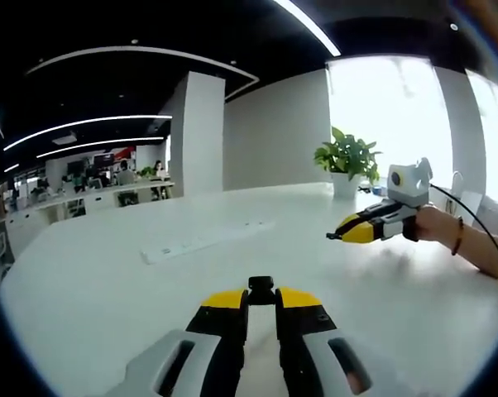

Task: Snap the two parts of the plastic buckle together until the buckle closes and remains connected.

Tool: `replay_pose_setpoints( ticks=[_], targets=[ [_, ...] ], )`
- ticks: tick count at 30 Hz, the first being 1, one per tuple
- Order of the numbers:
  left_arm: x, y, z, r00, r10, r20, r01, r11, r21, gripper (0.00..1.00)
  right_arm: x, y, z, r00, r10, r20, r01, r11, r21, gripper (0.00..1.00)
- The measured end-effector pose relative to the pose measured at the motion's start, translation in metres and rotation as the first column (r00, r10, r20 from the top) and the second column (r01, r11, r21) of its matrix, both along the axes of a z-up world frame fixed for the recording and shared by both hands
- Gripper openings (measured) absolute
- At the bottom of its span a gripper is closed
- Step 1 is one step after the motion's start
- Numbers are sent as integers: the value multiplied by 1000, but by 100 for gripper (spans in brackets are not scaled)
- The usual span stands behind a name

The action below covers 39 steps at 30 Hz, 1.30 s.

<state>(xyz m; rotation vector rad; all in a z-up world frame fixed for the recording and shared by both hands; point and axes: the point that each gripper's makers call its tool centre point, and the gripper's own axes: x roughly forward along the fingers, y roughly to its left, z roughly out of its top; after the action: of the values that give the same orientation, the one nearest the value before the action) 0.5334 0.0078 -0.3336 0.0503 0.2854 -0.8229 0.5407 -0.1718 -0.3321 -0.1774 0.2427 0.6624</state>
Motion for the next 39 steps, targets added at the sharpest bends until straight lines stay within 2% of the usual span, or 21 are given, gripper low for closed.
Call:
replay_pose_setpoints(
  ticks=[3,9,22,39],
  targets=[
    [-1,0,4,1000,2,0,-2,1000,-25,12,0,0,2,1000,-5,8,5,1000,4,11],
    [1,2,4,1000,10,-3,-10,999,-35,12,-2,1,6,1000,-4,16,4,1000,6,11],
    [3,2,8,1000,19,14,-19,999,-33,12,-2,0,13,999,-4,35,4,1000,9,11],
    [1,1,6,1000,18,15,-17,1000,-23,12,-2,1,12,1000,5,30,-5,1000,1,11]
  ],
)
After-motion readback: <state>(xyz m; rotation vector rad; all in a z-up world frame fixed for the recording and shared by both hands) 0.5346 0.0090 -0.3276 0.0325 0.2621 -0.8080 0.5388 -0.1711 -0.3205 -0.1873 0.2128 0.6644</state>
